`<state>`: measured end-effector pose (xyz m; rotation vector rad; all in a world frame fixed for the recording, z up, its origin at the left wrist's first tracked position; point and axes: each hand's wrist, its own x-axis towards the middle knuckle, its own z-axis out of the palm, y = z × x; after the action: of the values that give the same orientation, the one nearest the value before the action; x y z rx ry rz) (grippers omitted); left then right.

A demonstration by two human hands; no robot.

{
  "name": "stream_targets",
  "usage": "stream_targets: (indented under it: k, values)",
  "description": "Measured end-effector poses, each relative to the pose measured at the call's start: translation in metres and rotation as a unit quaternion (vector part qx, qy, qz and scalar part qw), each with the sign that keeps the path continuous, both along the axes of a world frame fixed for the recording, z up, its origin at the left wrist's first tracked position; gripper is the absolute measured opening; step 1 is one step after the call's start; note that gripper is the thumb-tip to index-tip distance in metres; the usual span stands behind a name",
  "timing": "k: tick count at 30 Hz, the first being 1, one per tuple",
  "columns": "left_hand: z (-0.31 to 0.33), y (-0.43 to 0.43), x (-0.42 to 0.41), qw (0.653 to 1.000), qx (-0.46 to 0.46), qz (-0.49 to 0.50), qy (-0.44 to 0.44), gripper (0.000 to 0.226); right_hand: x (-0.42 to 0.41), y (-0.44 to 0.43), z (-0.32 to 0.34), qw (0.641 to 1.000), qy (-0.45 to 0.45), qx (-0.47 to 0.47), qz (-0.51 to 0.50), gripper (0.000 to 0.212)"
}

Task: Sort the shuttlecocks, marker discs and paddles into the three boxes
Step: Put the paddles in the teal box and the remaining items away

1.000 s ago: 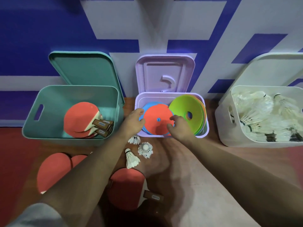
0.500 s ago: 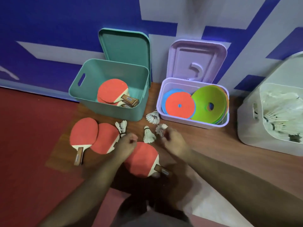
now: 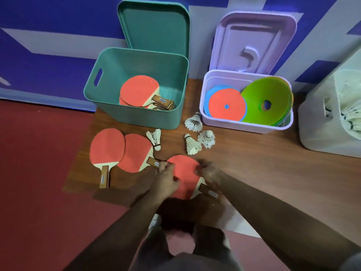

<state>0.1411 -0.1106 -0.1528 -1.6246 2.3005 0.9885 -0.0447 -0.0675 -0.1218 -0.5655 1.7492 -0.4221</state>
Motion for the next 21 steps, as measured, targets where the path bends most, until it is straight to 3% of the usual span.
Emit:
stream_targets:
  k: [4, 8, 11, 13, 18, 21]
  values:
    - [0.009, -0.026, 0.028, 0.995, 0.020, -0.090, 0.040, 0.046, 0.015, 0.009, 0.027, 0.998, -0.017, -0.036, -0.053, 0.031]
    - [0.017, -0.051, 0.050, 0.980, 0.121, -0.123, 0.097, 0.037, 0.026, 0.013, 0.057, 0.993, 0.073, -0.050, -0.081, 0.008]
    - [0.028, -0.068, 0.059, 0.976, 0.141, -0.041, 0.159, 0.025, 0.032, 0.020, 0.075, 0.976, 0.132, -0.083, -0.152, 0.003]
    - [0.040, -0.086, 0.070, 0.977, 0.108, 0.017, 0.182, 0.021, 0.034, 0.023, 0.086, 0.960, 0.164, -0.120, -0.193, 0.005]
    - [0.049, -0.139, 0.125, 0.978, 0.009, 0.112, 0.177, 0.017, 0.060, 0.005, 0.107, 0.932, 0.135, -0.171, -0.289, 0.023]
    - [0.039, -0.164, 0.158, 0.972, -0.014, 0.168, 0.166, 0.014, 0.088, -0.013, 0.100, 0.935, 0.075, -0.161, -0.307, 0.009]
